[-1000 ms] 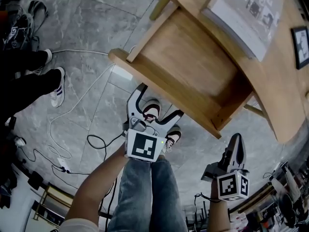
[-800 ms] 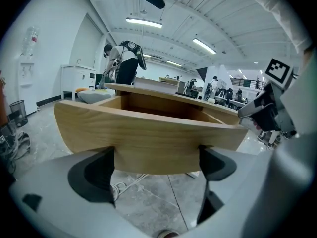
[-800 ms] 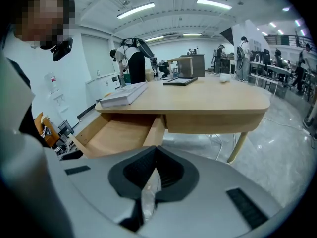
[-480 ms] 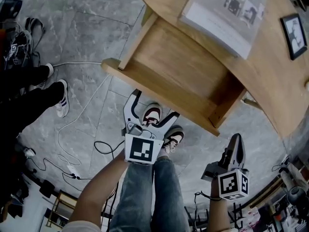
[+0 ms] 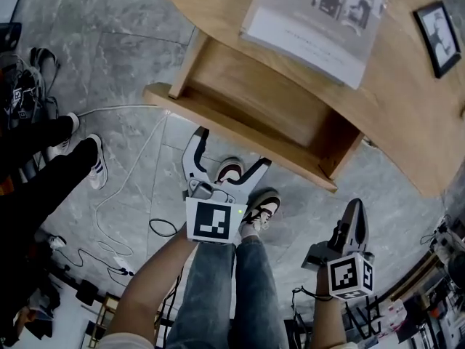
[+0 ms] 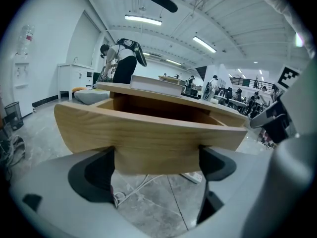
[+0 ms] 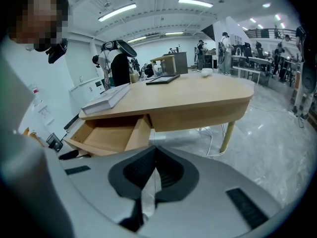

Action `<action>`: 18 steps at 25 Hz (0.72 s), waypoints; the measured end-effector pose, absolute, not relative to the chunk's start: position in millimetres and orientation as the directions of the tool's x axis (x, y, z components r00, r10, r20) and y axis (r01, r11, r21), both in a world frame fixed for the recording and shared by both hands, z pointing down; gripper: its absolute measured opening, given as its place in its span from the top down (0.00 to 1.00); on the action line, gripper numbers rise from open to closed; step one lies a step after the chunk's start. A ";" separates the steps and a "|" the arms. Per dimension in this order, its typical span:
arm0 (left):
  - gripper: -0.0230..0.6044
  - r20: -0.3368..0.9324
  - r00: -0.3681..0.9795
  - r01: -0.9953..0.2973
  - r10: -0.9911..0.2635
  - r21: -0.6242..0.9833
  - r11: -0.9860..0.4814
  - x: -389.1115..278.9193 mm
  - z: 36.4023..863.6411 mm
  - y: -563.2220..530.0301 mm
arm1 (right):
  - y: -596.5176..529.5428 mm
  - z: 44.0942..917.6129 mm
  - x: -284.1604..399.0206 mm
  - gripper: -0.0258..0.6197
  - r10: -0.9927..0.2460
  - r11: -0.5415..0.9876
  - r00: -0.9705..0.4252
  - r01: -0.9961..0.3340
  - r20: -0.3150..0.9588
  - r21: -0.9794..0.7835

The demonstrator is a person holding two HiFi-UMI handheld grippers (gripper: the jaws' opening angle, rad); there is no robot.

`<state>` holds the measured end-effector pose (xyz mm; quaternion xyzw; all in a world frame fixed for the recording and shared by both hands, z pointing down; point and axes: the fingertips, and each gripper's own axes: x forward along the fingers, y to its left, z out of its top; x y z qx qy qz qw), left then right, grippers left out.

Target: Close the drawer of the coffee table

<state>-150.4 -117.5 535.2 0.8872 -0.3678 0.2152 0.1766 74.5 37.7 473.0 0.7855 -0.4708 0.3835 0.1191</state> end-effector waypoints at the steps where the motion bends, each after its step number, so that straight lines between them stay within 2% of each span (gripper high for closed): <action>1: 0.11 0.511 0.638 -0.729 -0.576 0.157 -0.667 -149.9 534.2 -118.2 | 38.3 472.7 74.0 0.96 -0.645 -0.535 0.267 -0.827 0.716 -0.174; 18: 0.11 0.534 0.620 -0.751 -0.575 0.194 -0.631 -121.3 532.5 -154.0 | 27.6 471.8 98.4 0.96 -0.624 -0.595 0.306 -0.782 0.719 -0.184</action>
